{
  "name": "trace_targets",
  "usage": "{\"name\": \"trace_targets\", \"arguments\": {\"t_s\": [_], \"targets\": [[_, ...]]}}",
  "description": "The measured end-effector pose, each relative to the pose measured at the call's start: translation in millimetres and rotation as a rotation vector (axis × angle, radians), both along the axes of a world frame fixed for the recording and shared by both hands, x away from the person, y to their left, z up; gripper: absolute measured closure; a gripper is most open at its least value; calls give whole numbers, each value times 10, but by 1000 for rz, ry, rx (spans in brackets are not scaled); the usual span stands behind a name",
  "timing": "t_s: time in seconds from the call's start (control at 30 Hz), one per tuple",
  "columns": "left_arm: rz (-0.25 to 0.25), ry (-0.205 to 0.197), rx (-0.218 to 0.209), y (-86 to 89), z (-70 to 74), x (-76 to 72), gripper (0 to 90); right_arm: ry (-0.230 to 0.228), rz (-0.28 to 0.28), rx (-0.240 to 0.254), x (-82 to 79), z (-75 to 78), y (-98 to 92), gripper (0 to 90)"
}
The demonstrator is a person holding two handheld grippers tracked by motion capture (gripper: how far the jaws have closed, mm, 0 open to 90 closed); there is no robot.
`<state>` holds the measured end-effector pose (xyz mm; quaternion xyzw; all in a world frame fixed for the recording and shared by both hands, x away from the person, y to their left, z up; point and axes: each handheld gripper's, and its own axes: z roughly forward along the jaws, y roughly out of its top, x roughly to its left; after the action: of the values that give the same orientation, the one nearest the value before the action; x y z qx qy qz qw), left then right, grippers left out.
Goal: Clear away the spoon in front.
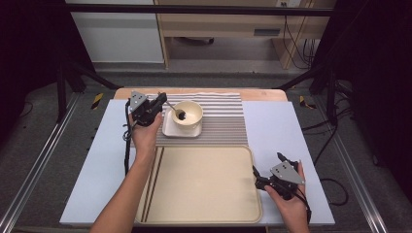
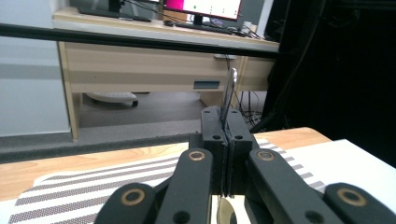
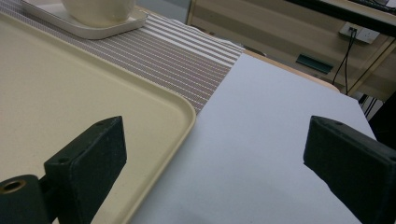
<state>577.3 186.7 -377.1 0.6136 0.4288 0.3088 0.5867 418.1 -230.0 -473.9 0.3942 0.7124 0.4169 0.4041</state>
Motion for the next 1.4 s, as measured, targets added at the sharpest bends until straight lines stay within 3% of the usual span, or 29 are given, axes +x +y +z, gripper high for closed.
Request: {"name": "trace_targets", "arguments": {"t_s": [0.23,0.4,0.73,1.0,1.4], "targets": [[-37,-19,18,-16,155,-220,894,-3,0,-7,2,1,-1,67],[-65,-22,26,4,235,-434,893,-30,-2,-17,9,-1,7,109],[-124,27,18,100,229,-756,893,-57,-6,-29,15,-3,55,81],[-153,24,32,100,206,-937,892,-36,-17,27,30,-10,2,75],[-182,25,34,84,205,-1066,891,-45,-33,119,44,6,-127,75]]}}
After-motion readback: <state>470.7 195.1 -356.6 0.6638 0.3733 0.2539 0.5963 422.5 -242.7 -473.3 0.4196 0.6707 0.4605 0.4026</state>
